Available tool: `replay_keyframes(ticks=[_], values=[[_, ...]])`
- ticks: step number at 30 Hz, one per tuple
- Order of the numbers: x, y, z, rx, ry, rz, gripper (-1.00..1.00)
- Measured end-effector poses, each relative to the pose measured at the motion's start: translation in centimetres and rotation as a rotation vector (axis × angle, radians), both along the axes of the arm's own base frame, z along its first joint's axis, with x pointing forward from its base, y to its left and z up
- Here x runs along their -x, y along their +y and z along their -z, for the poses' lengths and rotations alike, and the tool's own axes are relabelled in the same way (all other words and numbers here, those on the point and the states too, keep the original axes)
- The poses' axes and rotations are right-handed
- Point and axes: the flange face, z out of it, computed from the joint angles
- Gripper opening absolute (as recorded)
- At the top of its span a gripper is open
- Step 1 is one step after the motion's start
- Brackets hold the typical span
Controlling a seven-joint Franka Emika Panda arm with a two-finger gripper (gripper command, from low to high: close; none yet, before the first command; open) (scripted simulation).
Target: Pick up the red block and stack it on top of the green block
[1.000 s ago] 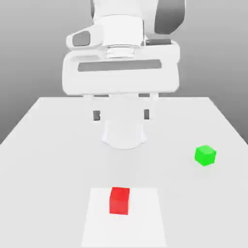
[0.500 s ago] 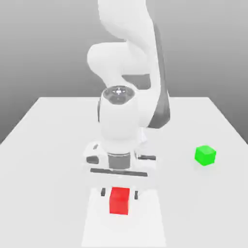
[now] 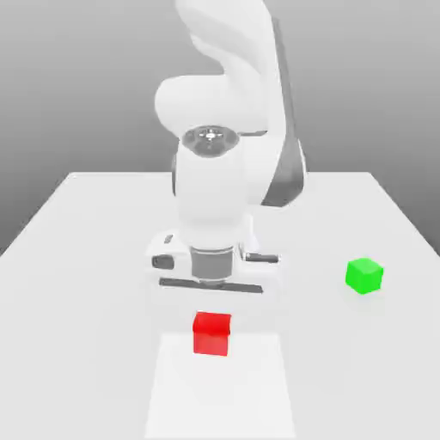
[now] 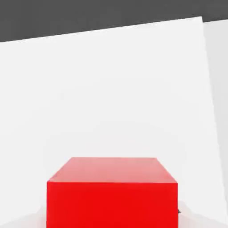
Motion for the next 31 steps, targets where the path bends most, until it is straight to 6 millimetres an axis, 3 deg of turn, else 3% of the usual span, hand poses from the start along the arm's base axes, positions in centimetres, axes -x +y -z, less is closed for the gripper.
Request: replay_keyframes(ticks=[2, 7, 11, 14, 16, 17, 24, 31], values=[[1.5, 5.6, -0.7, -0.011, 0.000, -0.168, -1.00], [6.7, 14.7, -2.0, -0.026, 0.000, -0.494, -1.00], [12.8, 20.8, -2.8, -0.021, -0.001, -0.777, -1.00], [18.1, 24.0, -3.1, -0.007, -0.003, -0.987, -1.00], [21.6, 25.4, -3.2, 0.008, -0.006, -1.118, -1.00], [22.2, 25.6, -2.9, 0.021, -0.009, -1.147, -1.00], [22.2, 25.5, 0.5, 0.091, -0.015, -1.170, -1.00], [22.7, 25.6, 3.1, 0.054, -0.009, -1.177, -1.00]])
